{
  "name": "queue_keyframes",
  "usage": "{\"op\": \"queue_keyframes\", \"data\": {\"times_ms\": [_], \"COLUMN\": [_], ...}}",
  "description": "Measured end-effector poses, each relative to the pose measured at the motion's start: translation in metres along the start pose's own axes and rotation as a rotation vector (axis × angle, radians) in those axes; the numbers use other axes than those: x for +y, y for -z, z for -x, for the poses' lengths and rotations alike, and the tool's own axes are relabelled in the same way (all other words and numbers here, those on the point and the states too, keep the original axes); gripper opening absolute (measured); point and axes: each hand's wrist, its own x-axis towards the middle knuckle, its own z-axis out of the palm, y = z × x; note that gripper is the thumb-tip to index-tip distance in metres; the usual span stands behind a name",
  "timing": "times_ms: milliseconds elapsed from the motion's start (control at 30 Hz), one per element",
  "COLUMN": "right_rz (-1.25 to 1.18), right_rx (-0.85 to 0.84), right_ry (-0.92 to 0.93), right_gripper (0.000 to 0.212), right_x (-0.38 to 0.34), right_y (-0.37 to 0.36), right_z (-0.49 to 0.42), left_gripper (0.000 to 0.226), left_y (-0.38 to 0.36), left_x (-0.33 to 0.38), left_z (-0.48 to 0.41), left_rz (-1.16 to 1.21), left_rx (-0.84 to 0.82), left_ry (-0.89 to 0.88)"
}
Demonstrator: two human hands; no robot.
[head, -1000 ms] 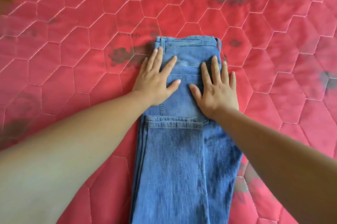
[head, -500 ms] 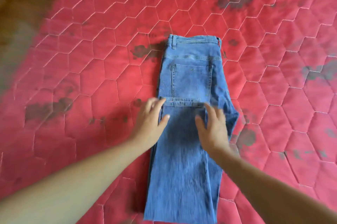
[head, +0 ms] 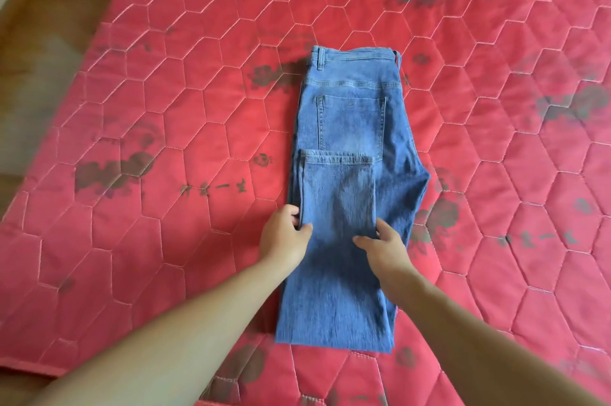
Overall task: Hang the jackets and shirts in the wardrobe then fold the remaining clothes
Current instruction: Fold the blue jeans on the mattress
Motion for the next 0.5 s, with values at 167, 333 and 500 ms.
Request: {"op": "queue_keyframes", "data": {"times_ms": [167, 333, 500], "right_rz": [-0.054, -0.031, -0.026], "right_rx": [0.007, -0.020, -0.031], "right_ry": [0.016, -0.019, 0.085], "right_gripper": [0.014, 0.016, 0.034], "right_x": [0.001, 0.002, -0.022], "right_y": [0.001, 0.003, 0.010], "right_z": [0.000, 0.000, 0.010], "left_gripper": [0.038, 0.040, 0.054], "left_y": [-0.004, -0.008, 0.007], "left_x": [-0.003, -0.002, 0.008], "left_z": [0.003, 0.005, 0.003], "left_rz": [-0.082, 0.033, 0.258], "left_rx": [0.026, -0.075, -0.135], "left_ry": [-0.172, -0.027, -0.057]}}
